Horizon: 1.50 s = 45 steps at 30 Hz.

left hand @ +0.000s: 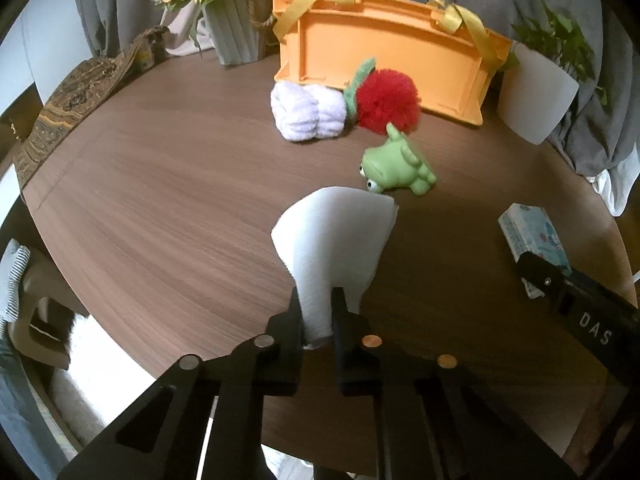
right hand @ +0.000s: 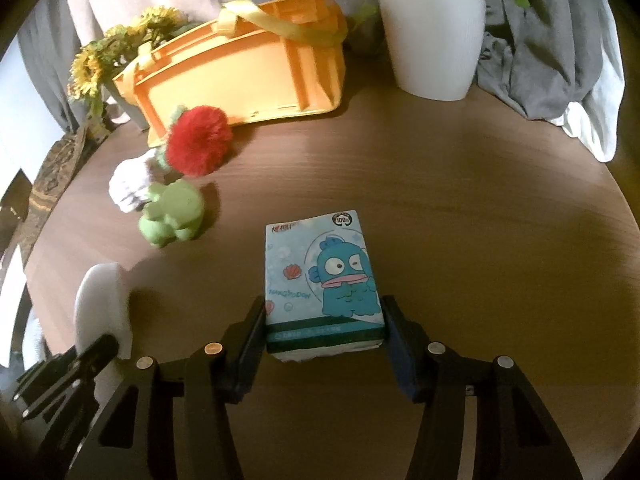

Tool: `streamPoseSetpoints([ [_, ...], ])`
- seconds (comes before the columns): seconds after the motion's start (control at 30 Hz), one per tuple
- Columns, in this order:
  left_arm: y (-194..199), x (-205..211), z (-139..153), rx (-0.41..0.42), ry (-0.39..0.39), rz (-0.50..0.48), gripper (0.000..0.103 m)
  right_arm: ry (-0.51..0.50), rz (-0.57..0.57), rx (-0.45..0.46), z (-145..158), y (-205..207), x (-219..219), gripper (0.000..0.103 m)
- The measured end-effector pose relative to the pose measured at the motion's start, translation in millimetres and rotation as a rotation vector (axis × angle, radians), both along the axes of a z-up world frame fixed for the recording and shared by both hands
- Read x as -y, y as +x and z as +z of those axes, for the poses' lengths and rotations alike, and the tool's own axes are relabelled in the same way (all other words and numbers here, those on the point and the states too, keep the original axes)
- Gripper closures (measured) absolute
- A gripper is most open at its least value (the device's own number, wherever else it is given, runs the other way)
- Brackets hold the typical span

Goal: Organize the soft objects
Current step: 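Carry the white towel and tissue pack up over the orange crate with both tools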

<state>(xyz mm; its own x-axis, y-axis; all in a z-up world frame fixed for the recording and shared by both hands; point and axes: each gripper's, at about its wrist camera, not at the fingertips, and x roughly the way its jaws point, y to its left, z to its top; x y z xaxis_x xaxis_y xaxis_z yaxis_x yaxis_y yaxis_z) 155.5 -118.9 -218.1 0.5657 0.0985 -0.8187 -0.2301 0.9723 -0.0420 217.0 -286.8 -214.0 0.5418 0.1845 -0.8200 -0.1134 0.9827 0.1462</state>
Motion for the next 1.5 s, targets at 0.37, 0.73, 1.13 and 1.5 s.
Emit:
streamPoseSetpoints([
  [0.37,-7.1,-19.4,27.5,0.094,0.028,0.022,0.093,0.03,0.051,0.037,23.9,-9.0,-23.2,0.048],
  [0.73,2.2,-42.1,59.7,0.171,0.034,0.019,0.093,0.048,0.083,0.105,58.1,-8.9,-49.7,0.048],
  [1.13,25.9,-71.7,99.4,0.273,0.039,-0.067,0.093,0.063,0.028,0.193,98.5,2.0,-80.1,0.048],
  [1.5,57.7,-98.7,129.4,0.349,0.031,-0.165,0.093,0.06,-0.04,0.263,126.7,19.9,-106.8,0.048],
])
